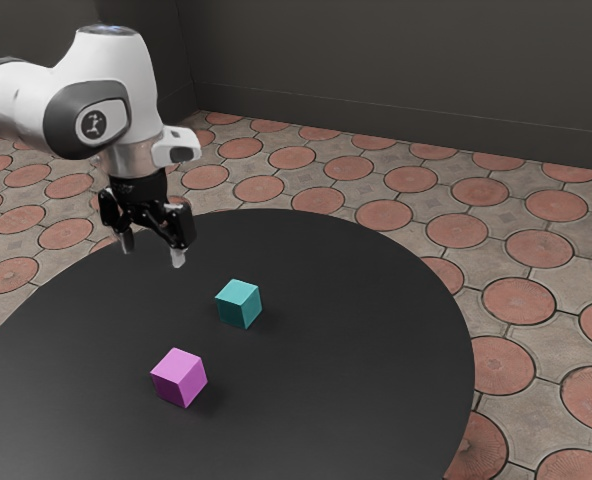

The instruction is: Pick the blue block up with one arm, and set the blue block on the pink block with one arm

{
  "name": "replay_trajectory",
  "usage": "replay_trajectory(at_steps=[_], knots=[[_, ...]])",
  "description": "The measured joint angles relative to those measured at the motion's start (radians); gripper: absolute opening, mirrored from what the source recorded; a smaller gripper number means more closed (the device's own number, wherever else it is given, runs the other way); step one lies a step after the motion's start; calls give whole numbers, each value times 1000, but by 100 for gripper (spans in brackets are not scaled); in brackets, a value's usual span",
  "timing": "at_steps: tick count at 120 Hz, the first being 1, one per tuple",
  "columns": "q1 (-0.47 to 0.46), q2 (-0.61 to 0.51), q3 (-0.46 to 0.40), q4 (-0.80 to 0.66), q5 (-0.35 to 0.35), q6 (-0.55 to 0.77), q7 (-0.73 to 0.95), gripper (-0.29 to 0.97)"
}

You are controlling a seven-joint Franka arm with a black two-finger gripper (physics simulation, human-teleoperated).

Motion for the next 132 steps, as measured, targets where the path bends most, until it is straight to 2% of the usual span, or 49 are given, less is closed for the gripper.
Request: replay_trajectory(at_steps=[20, 55, 107, 132], knots=[[-3, 68, -24, 2, 11, 107, -2, 68], [-1, 201, -16, 9, 25, 254, -1, 68], [1, 377, 15, 68, 35, 368, 10, 68], [1, 422, 19, 77, 36, 413, 23, 68]])
